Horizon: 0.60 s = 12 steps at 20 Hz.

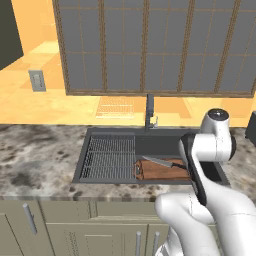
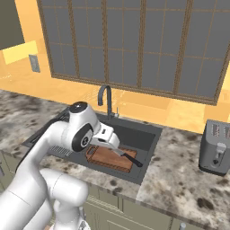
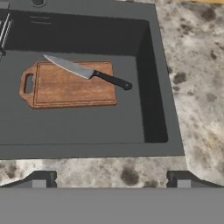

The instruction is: Move the cutting board and knife to the sink. Then move spray from the cabinet to the counter.

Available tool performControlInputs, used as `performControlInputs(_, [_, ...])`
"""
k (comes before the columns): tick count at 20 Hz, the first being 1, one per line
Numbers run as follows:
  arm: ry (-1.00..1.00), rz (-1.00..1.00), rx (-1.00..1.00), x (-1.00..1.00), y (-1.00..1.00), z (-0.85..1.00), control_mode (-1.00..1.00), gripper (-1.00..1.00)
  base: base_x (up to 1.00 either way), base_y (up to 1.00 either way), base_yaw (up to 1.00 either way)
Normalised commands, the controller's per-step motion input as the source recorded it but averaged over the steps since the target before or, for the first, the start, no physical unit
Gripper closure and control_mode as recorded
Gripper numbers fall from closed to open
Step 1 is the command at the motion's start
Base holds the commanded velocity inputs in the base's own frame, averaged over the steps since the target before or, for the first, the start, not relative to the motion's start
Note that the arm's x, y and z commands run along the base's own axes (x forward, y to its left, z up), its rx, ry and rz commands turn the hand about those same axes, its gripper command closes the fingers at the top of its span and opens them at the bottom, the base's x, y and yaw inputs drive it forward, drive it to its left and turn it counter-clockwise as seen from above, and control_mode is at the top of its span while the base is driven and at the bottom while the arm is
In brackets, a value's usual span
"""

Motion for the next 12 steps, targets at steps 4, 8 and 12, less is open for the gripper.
performControlInputs(4, [0.0, -0.07, 0.09, -0.17, 0.2, 0.16, -1.0, -1.0, 0.0, 0.0, 0.0])
performControlInputs(8, [0.0, -0.04, 0.0, 0.0, 0.02, 0.0, -1.0, -1.0, 0.0, 0.0, 0.0])
performControlInputs(12, [0.0, 0.0, 0.0, 0.0, 0.0, 0.0, -1.0, -1.0, 0.0, 0.0, 0.0])
